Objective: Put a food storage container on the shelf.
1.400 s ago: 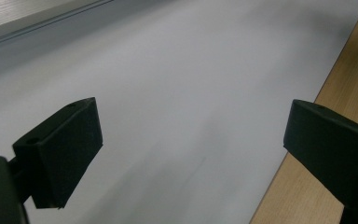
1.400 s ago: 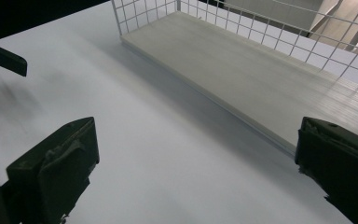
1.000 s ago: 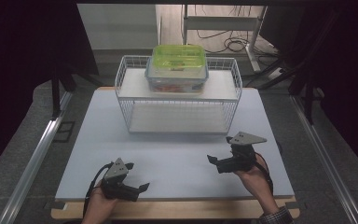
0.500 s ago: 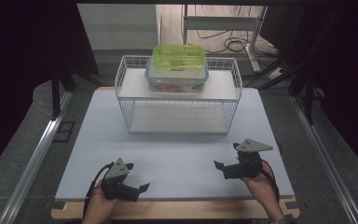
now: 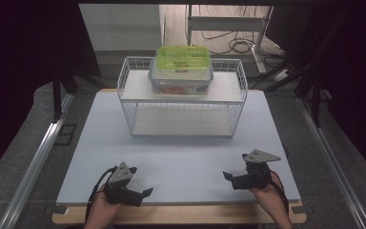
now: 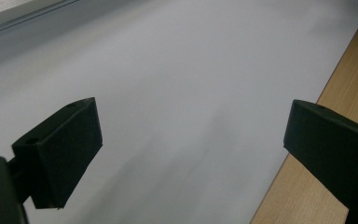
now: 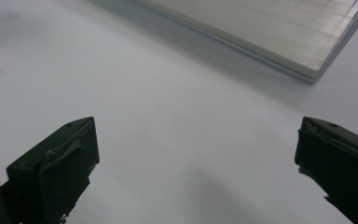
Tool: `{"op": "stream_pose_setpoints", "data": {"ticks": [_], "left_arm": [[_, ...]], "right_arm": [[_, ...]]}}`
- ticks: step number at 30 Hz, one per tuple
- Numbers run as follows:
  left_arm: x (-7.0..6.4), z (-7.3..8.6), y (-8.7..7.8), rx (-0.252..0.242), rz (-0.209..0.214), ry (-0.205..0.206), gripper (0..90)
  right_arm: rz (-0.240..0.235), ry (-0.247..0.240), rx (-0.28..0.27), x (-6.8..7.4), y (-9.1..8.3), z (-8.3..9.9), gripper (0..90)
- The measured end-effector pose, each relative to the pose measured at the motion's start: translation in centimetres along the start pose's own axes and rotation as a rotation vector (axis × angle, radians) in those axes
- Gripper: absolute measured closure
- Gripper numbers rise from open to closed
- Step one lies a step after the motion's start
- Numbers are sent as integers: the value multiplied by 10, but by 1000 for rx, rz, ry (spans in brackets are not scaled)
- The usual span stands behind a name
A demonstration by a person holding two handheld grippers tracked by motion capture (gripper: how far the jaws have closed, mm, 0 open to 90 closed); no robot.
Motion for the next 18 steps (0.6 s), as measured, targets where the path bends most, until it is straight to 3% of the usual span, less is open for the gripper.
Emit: {"op": "stream_pose_setpoints", "data": {"ticks": [14,18], "left_arm": [[0,2,2,17,-4,9,41],[4,2,1,20,-40,2,23]], "right_arm": [[-33,-3,102,8,13,29,0],[-36,3,112,9,14,31,0]]}}
Point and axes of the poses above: each handheld gripper's, and its own axes: y roughly forward along the jaws, z roughly out of its underside, x roughly to its left, the point moved 9 cm from there along y, roughly forward along the jaws, and after that the axes turned 3 degrees about -y, right-handed, at the moved point
